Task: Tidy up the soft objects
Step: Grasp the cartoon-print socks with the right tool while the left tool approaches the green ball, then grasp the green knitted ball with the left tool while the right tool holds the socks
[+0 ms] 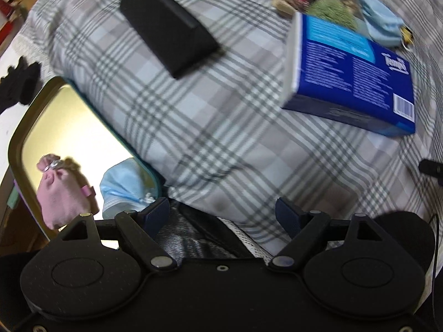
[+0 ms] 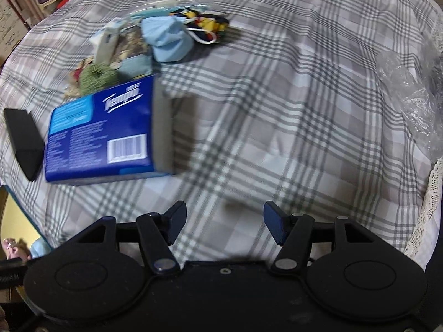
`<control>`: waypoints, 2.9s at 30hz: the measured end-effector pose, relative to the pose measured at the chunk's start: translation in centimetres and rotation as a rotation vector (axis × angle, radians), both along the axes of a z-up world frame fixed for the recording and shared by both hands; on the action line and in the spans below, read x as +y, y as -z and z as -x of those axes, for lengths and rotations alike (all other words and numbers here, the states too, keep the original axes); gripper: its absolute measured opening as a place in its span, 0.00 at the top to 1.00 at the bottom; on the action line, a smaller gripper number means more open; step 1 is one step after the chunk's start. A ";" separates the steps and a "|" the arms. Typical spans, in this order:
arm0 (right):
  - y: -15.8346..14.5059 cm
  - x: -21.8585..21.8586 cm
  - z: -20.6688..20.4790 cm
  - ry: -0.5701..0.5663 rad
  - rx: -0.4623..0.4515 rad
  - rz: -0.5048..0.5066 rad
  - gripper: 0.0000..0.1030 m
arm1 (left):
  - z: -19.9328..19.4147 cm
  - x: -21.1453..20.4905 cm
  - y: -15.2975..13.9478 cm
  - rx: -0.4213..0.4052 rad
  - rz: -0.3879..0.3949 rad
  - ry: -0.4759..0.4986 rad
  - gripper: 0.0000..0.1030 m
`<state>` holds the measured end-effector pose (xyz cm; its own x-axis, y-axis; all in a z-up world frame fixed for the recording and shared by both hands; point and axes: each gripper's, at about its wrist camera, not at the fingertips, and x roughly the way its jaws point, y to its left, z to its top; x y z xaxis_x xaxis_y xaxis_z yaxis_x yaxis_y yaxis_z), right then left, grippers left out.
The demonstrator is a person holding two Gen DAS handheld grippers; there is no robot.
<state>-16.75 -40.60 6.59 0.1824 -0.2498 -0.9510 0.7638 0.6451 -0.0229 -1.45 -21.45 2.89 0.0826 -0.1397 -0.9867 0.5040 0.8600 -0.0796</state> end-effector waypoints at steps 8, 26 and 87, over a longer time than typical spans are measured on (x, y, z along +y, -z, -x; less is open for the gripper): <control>-0.8 -2.6 -0.5 0.046 -0.025 0.030 0.41 | 0.1 -1.9 0.0 0.016 0.002 0.053 0.21; -2.8 -9.4 -6.1 0.126 -0.109 0.045 0.41 | -3.3 -5.5 -2.5 -0.025 0.060 0.071 0.21; 0.0 -14.4 -11.7 0.487 -0.288 0.242 0.28 | -11.9 -16.2 -2.4 -0.026 0.158 0.095 0.15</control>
<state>-5.03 -54.97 6.55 0.2337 -0.5720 -0.7862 0.9668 0.2223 0.1256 10.46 -37.70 5.31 0.0870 -0.3014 -0.9495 0.5864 0.7860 -0.1958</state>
